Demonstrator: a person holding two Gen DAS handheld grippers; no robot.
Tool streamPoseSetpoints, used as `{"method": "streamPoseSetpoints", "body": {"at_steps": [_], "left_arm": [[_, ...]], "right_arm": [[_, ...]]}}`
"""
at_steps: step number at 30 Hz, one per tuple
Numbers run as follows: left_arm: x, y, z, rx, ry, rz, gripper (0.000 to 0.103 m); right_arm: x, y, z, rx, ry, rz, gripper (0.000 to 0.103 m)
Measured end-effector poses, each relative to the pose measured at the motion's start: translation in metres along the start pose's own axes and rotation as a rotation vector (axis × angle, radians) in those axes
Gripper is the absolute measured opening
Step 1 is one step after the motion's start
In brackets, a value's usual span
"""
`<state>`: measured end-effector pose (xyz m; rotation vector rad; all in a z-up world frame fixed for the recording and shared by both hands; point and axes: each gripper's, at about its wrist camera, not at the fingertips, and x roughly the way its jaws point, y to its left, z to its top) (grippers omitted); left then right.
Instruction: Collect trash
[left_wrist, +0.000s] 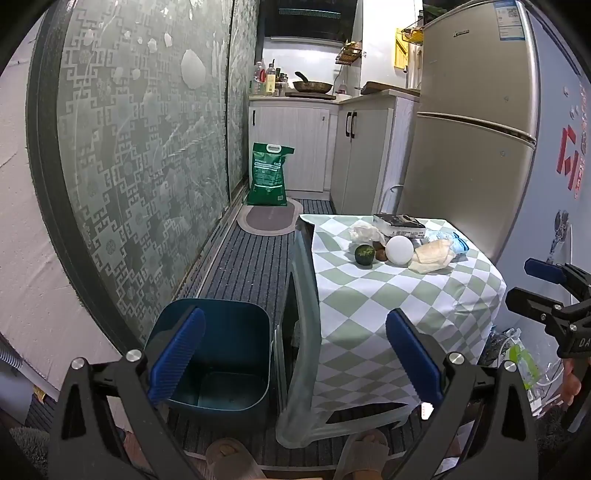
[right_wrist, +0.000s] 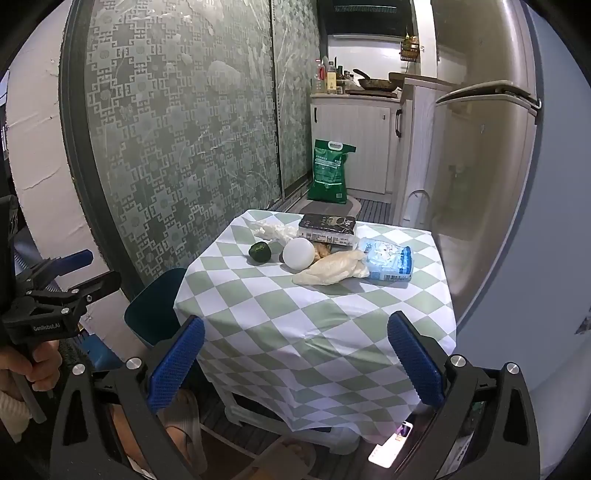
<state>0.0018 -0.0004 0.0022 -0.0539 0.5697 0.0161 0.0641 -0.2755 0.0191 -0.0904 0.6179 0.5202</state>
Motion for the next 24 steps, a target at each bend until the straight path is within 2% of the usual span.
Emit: {"method": "streamPoseSetpoints", "body": {"at_steps": [21,24], "left_arm": [[-0.0029,0.0004,0.0097,-0.002,0.0,0.001,0.1],[-0.0038,-0.0019,0.0014,0.004,-0.005,0.002,0.1]], "right_arm": [[-0.0018,0.0006,0.0028,-0.003,-0.005,0.002,0.1],[-0.0009,0.0003,0.0009,-0.002,-0.006,0.004,0.1]]}}
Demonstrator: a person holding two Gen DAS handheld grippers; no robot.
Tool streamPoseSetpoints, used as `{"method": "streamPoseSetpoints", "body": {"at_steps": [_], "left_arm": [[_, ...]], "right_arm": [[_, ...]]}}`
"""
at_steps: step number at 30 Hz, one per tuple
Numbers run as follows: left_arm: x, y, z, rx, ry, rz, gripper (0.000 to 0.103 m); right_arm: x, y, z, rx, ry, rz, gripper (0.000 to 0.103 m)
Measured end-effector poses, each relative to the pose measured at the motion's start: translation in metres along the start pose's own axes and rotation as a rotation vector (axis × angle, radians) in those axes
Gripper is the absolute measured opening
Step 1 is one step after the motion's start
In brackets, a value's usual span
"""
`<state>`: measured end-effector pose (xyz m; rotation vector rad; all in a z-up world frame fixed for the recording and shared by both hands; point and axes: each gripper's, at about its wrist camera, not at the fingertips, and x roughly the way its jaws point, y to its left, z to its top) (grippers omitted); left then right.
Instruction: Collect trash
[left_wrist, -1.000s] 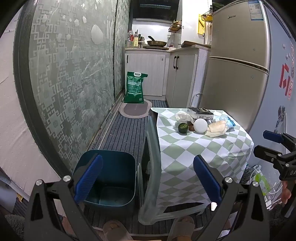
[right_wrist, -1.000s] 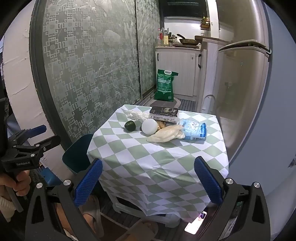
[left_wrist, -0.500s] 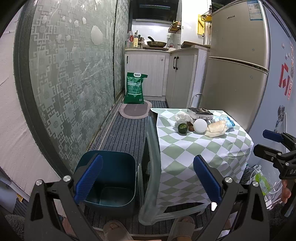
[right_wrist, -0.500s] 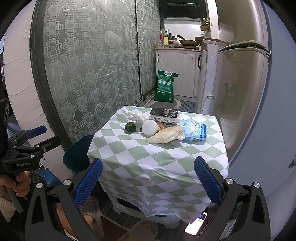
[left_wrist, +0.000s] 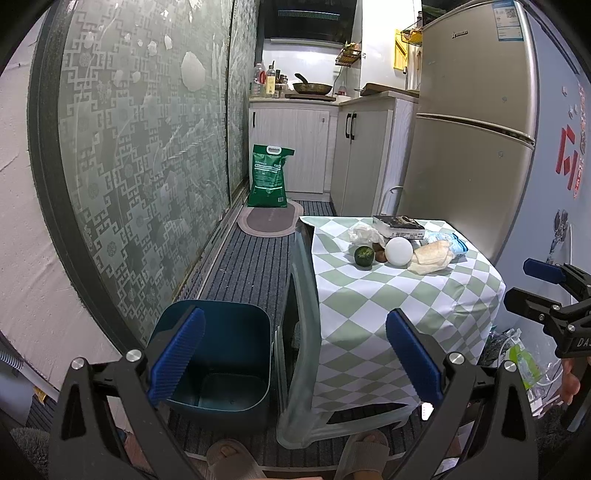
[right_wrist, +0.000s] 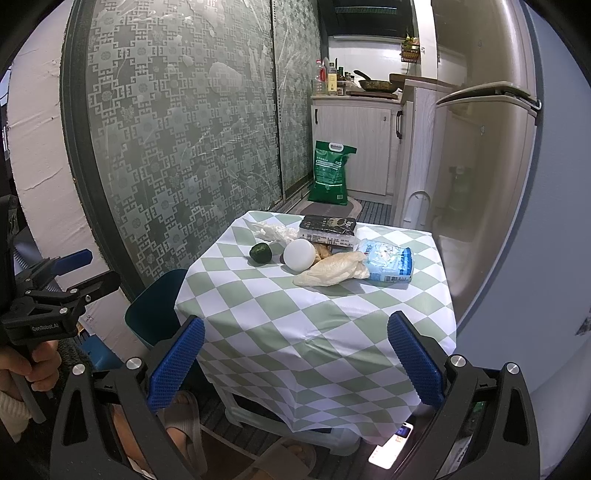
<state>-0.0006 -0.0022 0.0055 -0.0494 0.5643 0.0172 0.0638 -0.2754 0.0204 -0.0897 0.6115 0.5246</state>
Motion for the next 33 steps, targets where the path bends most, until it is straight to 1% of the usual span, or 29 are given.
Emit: {"method": "streamPoseSetpoints", "body": {"at_steps": [10,33], "left_arm": [[-0.0055,-0.0023,0.0011,0.002,0.001,-0.003,0.1],[-0.0047,-0.0022,0.0002,0.002,0.001,-0.004,0.1]], "right_arm": [[0.0003,0.0007,0.0004,0.0,-0.001,0.002,0.1],[0.0001,0.0012,0.0012,-0.001,-0.001,0.001,0.1]]}}
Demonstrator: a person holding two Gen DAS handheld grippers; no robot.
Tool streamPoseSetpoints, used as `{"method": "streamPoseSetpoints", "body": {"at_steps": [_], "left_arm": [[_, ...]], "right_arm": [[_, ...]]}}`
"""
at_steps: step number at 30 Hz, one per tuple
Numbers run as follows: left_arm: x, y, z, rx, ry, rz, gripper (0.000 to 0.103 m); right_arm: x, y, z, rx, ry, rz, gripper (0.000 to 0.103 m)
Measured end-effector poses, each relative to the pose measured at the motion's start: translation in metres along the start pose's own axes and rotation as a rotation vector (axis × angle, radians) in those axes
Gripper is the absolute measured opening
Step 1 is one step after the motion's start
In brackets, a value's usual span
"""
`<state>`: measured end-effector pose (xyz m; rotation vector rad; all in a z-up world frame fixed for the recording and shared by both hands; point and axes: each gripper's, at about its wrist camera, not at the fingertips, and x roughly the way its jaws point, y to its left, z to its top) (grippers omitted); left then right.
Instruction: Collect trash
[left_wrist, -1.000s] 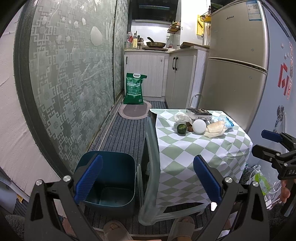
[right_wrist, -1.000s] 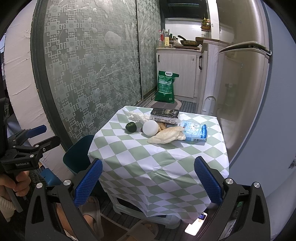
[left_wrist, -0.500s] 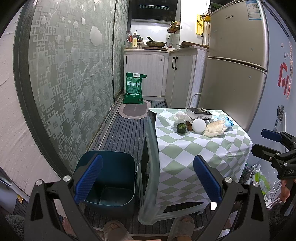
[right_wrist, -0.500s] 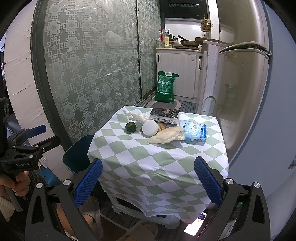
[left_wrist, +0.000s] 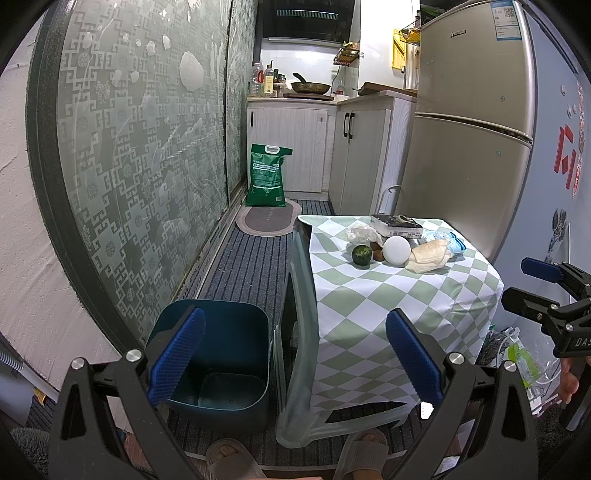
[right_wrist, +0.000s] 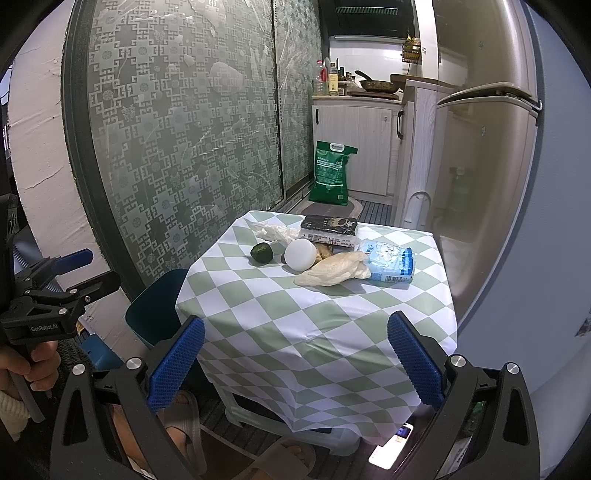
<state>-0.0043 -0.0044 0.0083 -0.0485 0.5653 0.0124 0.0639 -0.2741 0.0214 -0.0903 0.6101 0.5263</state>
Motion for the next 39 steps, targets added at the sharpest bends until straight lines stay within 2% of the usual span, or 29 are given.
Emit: {"method": "streamPoseSetpoints", "body": {"at_steps": [23,26,30,35,39], "left_arm": [[0.0,0.0,0.0,0.0,0.0,0.0,0.1],[0.001,-0.001,-0.002,0.0,0.003,-0.003,0.1],[0.001,-0.002,-0.004,0.014,0.005,-0.033,0.1],[0.008,-0.003,0.0,0.051,0.0,-0.043,0.1],[0.014,-0.002,0.015,0.072,0.006,-0.101,0.096]], "right_arm": [[0.001,0.0,-0.002,-0.002,0.004,-0.002,0.1],[0.003,-0.001,-0.003,0.006,0.007,0.025,0.1],[0.003,-0.003,-0.001,0.031,0.017,0.035,0.1],[-0.003,-0.003,0.005,0.034,-0.011,0.048,0.1],[-0.001,-0.004,0.007,0.027,-0.013,0.059,0.099]]}}
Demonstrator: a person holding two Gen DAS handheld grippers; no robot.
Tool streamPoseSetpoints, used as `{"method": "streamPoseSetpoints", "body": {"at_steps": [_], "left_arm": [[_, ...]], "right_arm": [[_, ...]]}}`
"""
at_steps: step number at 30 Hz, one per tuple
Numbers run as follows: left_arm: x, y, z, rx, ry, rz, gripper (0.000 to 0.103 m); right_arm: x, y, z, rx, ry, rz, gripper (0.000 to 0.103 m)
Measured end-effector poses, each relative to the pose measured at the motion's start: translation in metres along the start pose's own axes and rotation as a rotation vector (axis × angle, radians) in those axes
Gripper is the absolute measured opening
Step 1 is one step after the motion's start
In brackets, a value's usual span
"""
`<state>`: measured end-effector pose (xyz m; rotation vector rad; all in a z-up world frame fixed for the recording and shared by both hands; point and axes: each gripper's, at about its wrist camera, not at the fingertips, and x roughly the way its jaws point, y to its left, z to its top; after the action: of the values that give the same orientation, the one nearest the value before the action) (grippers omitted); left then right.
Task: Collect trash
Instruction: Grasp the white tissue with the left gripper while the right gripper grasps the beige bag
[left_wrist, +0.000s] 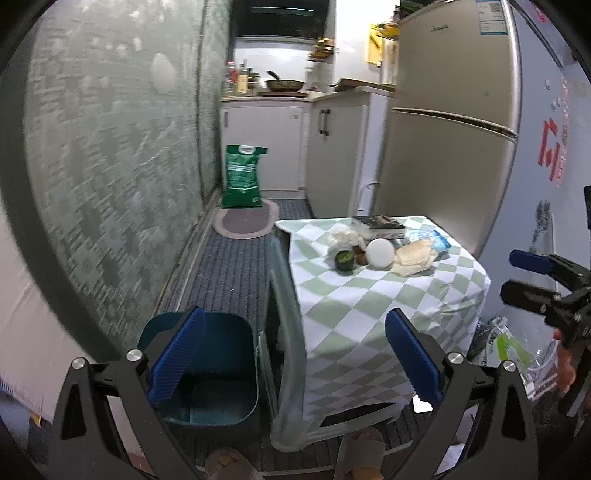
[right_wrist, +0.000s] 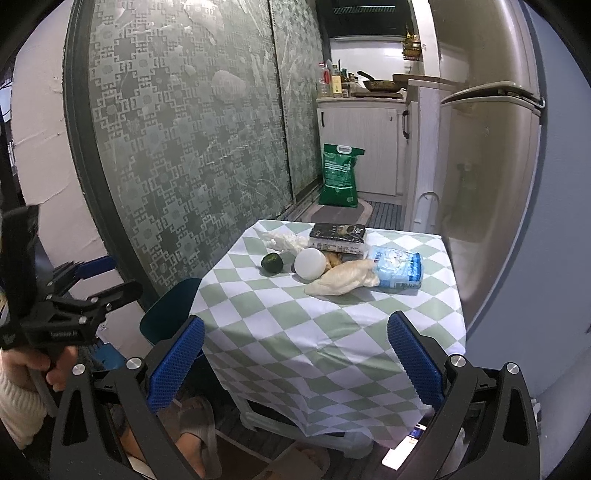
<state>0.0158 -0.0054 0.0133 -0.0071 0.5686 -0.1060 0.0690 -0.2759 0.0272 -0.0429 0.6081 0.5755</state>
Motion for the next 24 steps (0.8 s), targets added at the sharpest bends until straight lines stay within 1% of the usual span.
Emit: {"method": "streamPoseSetpoints", "body": {"at_steps": [1,2,3,5,6,8,11,13,16,17,19,21,24], "left_arm": [[0.001,-0.001,0.005,0.019,-0.002,-0.002,0.086],[0.004,-0.002,0.009,0.036,0.006,-0.011,0.082],[0.008,-0.003,0.014,0.055,0.023,-0.035,0.082],[0.014,-0.005,0.023,0.096,0.039,-0.065,0.076],[0.018,-0.008,0.03,0.143,0.041,-0.078,0.076],[0.025,-0.013,0.042,0.204,0.039,-0.111,0.066],[0.044,-0.017,0.058,0.282,0.059,-0.157,0.058],[0.055,-0.02,0.064,0.321,0.08,-0.173,0.053],[0.078,-0.022,0.07,0.351,0.128,-0.222,0.046],[0.084,-0.024,0.071,0.359,0.144,-0.241,0.039],[0.1,-0.026,0.071,0.383,0.176,-0.269,0.035],[0.112,-0.029,0.072,0.4,0.199,-0.282,0.035],[0.129,-0.03,0.073,0.422,0.216,-0.295,0.034]], "right_arm": [[0.002,-0.001,0.0,-0.003,0.004,-0.001,0.097],[0.004,-0.002,0.0,-0.002,0.011,-0.002,0.092],[0.008,-0.004,0.0,0.008,0.019,-0.003,0.09],[0.014,-0.01,-0.001,0.037,0.026,0.01,0.088],[0.019,-0.013,-0.001,0.056,0.031,0.015,0.084],[0.027,-0.017,0.0,0.09,0.042,0.022,0.08],[0.034,-0.02,0.003,0.117,0.05,0.032,0.077],[0.038,-0.021,0.006,0.121,0.058,0.034,0.077],[0.046,-0.024,0.013,0.127,0.083,0.038,0.074],[0.049,-0.026,0.016,0.128,0.095,0.038,0.073],[0.056,-0.03,0.02,0.137,0.114,0.039,0.07],[0.065,-0.037,0.022,0.169,0.138,0.051,0.066],[0.074,-0.045,0.017,0.221,0.156,0.073,0.064]]}}
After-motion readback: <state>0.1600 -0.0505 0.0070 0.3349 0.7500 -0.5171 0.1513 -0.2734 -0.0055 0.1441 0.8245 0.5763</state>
